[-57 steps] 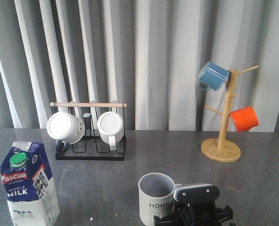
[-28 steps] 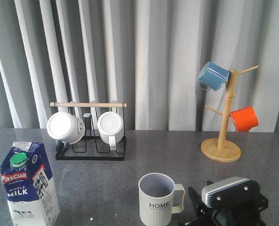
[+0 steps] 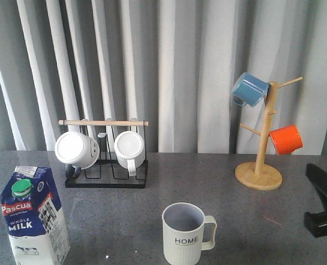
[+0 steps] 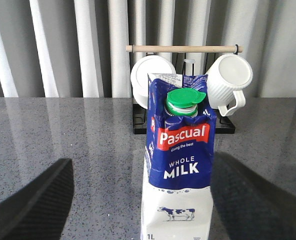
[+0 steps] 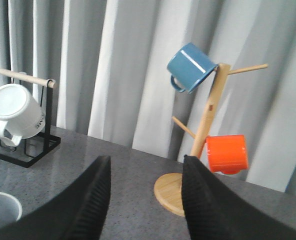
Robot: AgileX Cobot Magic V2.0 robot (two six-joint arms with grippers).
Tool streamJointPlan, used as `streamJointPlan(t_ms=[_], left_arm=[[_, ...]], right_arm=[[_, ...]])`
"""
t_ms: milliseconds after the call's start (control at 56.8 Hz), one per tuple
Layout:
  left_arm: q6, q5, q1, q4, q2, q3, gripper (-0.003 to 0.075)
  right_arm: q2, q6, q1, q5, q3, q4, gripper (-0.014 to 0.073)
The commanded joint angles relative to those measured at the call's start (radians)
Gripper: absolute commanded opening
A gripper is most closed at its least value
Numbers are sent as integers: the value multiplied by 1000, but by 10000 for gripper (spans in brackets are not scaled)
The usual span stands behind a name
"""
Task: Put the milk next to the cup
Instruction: 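Open the right gripper and withdraw it from the mug, then grasp the Pascual milk carton with the left gripper and lift it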
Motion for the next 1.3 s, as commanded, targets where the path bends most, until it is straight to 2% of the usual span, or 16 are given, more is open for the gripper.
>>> streamJointPlan(t_ms=[0,88,194,1180,1285], left_arm=[[-10,-77,-4,-3,3,-35,533],[-10,-77,-4,-3,3,-35,533],[-10,-77,-4,-3,3,-35,533],[-11,-78,-4,-3,3,-35,533],[-106,-164,-15,-3,2,-35,572]], right_arm=[[-78,113,-50,-2,-35,-148,302],[-126,190,-69,68,-35,-217,204],[-178,224,-77,151,-32,-230,-17],[-212,212,-77,155,-32,-226,-8],[-212,212,-77,155,-32,-226,-8]])
